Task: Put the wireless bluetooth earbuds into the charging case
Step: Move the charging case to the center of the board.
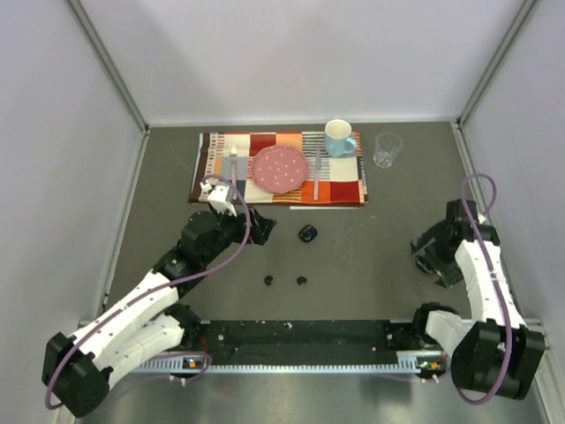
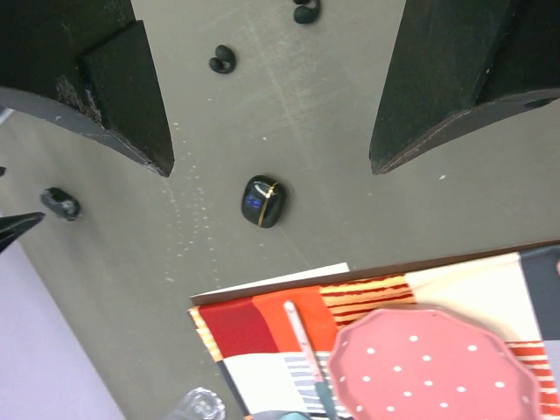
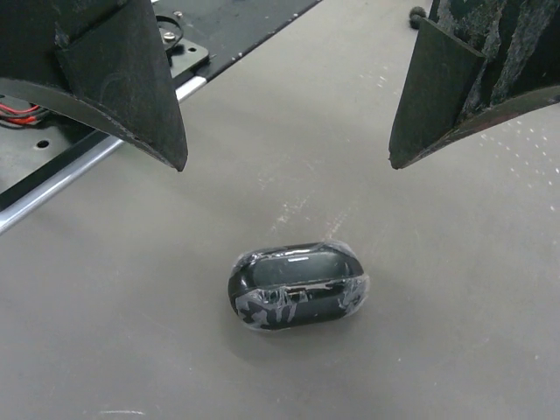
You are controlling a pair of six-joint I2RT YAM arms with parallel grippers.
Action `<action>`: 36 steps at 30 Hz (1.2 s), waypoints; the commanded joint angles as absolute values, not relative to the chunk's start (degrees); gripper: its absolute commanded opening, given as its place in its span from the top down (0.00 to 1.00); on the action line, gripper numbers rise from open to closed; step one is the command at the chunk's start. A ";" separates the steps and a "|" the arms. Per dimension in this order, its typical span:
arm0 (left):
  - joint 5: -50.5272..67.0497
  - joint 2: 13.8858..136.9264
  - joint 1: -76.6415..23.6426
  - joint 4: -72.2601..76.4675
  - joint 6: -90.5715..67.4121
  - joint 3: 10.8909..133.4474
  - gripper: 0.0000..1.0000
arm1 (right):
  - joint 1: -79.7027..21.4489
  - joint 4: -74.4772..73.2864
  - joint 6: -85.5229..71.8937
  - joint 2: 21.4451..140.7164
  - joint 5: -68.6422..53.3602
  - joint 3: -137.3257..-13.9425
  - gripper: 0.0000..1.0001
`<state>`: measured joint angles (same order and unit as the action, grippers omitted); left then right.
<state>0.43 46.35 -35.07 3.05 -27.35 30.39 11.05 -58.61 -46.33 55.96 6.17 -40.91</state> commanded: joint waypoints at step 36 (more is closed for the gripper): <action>-3.25 36.83 -30.15 -6.68 -21.97 32.52 0.01 | 23.64 -52.21 -68.64 81.47 2.99 -43.34 0.34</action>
